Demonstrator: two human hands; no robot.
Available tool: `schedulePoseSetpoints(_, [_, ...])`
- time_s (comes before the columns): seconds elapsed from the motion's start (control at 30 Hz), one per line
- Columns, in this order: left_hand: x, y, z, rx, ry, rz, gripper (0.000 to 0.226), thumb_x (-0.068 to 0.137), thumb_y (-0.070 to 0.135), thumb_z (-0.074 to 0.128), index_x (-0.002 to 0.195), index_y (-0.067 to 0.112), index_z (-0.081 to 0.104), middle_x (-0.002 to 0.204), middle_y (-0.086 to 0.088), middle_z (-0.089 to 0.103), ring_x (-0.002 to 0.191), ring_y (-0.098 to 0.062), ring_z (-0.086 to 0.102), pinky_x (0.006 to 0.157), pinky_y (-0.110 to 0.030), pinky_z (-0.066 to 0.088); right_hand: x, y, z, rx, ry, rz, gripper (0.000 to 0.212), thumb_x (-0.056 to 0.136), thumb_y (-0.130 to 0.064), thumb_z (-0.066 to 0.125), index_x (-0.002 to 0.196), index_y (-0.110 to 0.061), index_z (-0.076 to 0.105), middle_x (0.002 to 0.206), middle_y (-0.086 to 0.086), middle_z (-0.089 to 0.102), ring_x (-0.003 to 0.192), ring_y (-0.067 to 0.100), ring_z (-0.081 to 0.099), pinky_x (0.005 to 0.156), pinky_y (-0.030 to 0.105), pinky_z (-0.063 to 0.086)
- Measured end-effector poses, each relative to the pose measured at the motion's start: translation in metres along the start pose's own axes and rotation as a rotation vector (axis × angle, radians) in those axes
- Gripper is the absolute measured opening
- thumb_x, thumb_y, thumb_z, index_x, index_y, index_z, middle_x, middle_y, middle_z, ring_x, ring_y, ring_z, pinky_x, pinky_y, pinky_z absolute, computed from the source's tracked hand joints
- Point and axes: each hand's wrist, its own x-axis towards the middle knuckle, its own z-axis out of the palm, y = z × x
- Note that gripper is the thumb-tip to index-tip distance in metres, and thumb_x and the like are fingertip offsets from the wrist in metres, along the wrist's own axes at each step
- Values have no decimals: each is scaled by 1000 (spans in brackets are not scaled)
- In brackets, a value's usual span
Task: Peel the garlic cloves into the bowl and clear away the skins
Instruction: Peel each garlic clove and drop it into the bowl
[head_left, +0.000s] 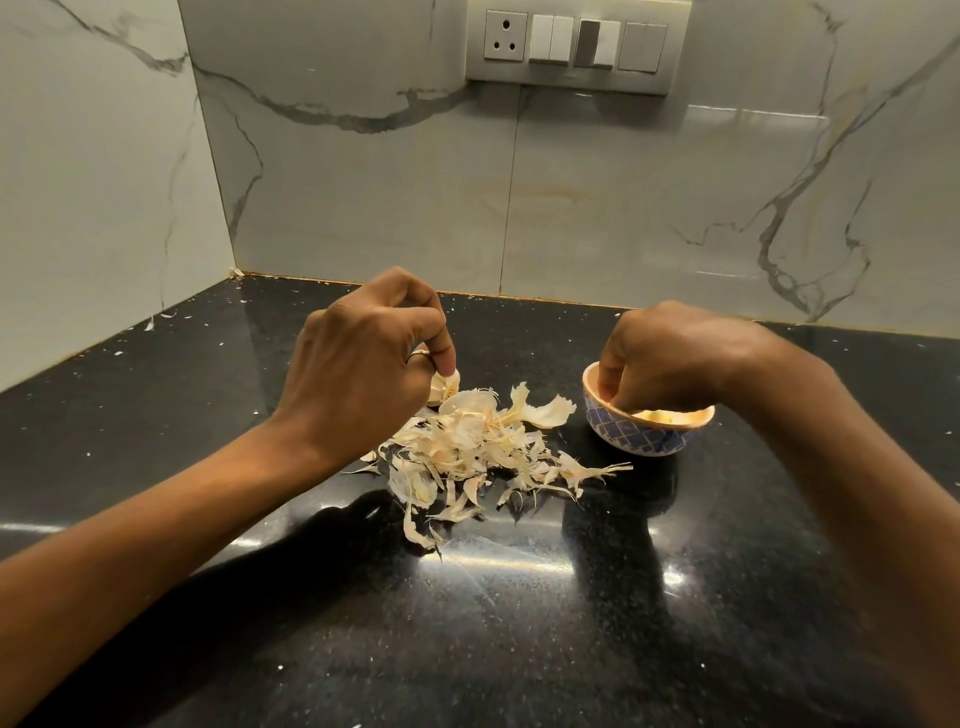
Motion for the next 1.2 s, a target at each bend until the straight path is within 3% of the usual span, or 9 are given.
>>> schedulePoseSetpoints(0.17, [0,-3,4,-26,8,-19,27,75,-2,78,70,24,70,99,1,67,59,0,45,58,-31,50,-1,4,-5,-1,33,18,18,90,-12,64,97,-18,79,94,7,76,93,26,69,79,40,59])
schedulePoseSetpoints(0.3, [-1,-3,6,-44,5,-22,27,75,-3,76,71,23,69,98,0,67,58,0,43,57,-28,47,2,9,-7,26,204,24,20,88,-7,65,88,-22,78,88,2,74,82,22,68,76,40,62])
schedulePoseSetpoints(0.43, [-1,-1,5,-40,-7,-44,29,75,-5,72,70,22,67,98,0,67,58,7,41,57,-23,40,3,10,-7,39,181,5,15,89,-12,70,91,-25,79,88,-2,74,81,18,68,77,39,63])
schedulePoseSetpoints(0.57, [1,2,3,-17,-7,-79,32,71,-10,67,69,21,63,94,0,66,59,-4,43,55,-14,28,3,7,-7,70,288,-62,4,90,-23,74,91,-25,78,88,-3,74,80,15,68,75,39,62])
schedulePoseSetpoints(0.63, [1,1,2,-1,-4,-92,33,70,-11,67,68,21,61,93,0,66,64,-13,52,55,-14,27,2,3,-8,208,347,-159,4,90,-21,75,93,-22,78,90,-5,73,82,10,68,77,30,60])
schedulePoseSetpoints(0.7, [1,0,2,19,-16,-92,33,72,-9,69,68,23,61,92,0,66,68,-17,59,54,-15,29,-4,-8,-9,361,313,-268,9,91,-18,73,101,-18,75,92,-8,71,86,4,67,80,19,58])
schedulePoseSetpoints(0.8, [1,-4,3,40,-40,-112,33,73,-7,68,68,25,62,92,1,66,72,-22,63,57,-23,36,-11,-29,-3,469,215,-368,12,92,-21,72,104,-20,73,98,-8,72,90,5,70,86,18,58])
schedulePoseSetpoints(1.03, [1,-4,1,45,-49,-166,30,74,-3,65,69,26,62,91,2,65,71,-16,52,63,-27,33,-10,-64,31,161,5,-387,62,93,-61,59,142,-25,54,140,-3,59,122,15,55,93,30,45])
schedulePoseSetpoints(1.2, [2,-5,1,39,-67,-175,31,74,-2,64,69,28,61,93,3,66,76,-22,60,66,-30,41,-6,-66,38,129,37,-422,41,97,-37,66,136,-24,63,133,-2,67,121,20,61,93,30,49])
